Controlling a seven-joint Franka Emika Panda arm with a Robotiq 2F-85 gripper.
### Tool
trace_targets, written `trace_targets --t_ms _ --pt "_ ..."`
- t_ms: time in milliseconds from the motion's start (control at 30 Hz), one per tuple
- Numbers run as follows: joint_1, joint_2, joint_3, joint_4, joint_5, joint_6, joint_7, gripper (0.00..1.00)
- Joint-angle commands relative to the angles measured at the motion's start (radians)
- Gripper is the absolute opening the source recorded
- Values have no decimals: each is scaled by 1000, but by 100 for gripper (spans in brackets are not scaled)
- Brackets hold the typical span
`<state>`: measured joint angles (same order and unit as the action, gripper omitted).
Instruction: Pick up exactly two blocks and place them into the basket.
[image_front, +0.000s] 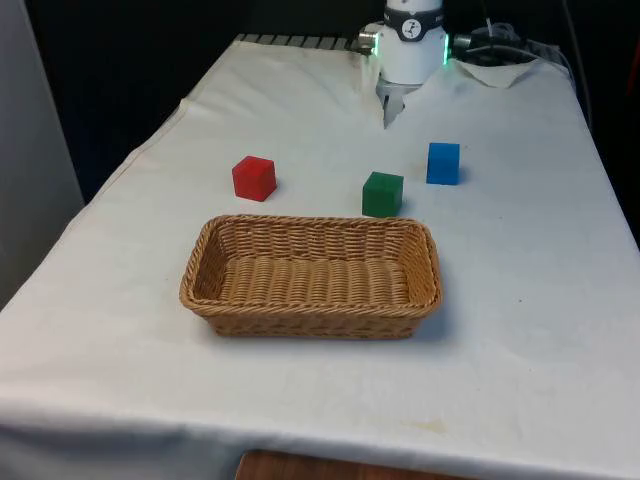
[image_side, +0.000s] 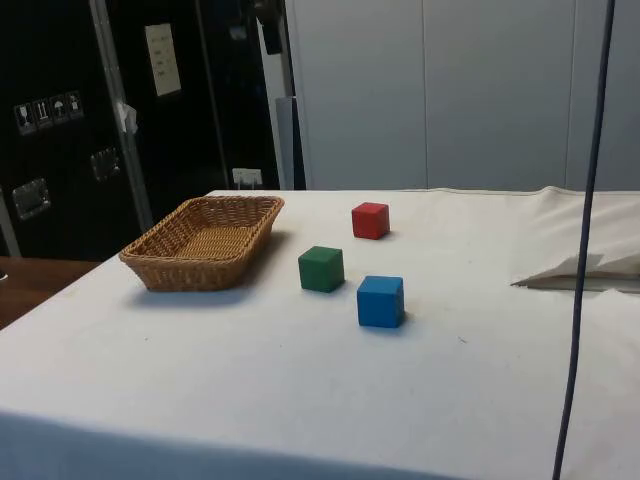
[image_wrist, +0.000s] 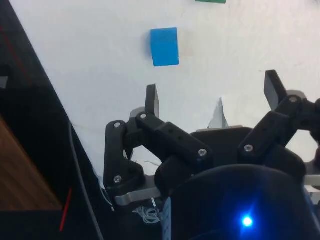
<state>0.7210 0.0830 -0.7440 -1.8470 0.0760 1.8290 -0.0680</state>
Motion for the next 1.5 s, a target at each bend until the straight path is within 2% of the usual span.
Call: trace_targets --t_ms 0,133,167,233,400,433,500,700,733,767,967,1000,1033,1233,1267,1300,1467 --pt "3 -3 0 -9 -13 17 12 100" --pt "4 -4 1 -26 -26 40 31 100" --pt "1 0 1 -20 -14 22 20 100" --pt "5 -4 1 -40 -34 64 47 100" --pt "6 -1 2 -61 -41 107 71 100" --pt "4 0 2 -55 -29 85 56 100" --pt "7 0 2 -75 -47 133 86 100" --pt "9 -1 3 -117 -62 195 123 100" --pt "6 0 3 -110 -50 176 108 100" --pt "10 -1 3 -123 -64 203 128 100" --pt "13 -2 5 -165 -69 256 161 100" --pt "10 0 6 -158 -59 238 147 100" --pt "15 -3 7 -182 -69 276 171 100" --pt "18 -10 15 -239 -68 344 202 100" --pt "15 -4 15 -231 -59 326 190 100" --pt "19 -11 16 -247 -68 353 206 100" --pt "22 -14 24 -299 -67 416 232 100"
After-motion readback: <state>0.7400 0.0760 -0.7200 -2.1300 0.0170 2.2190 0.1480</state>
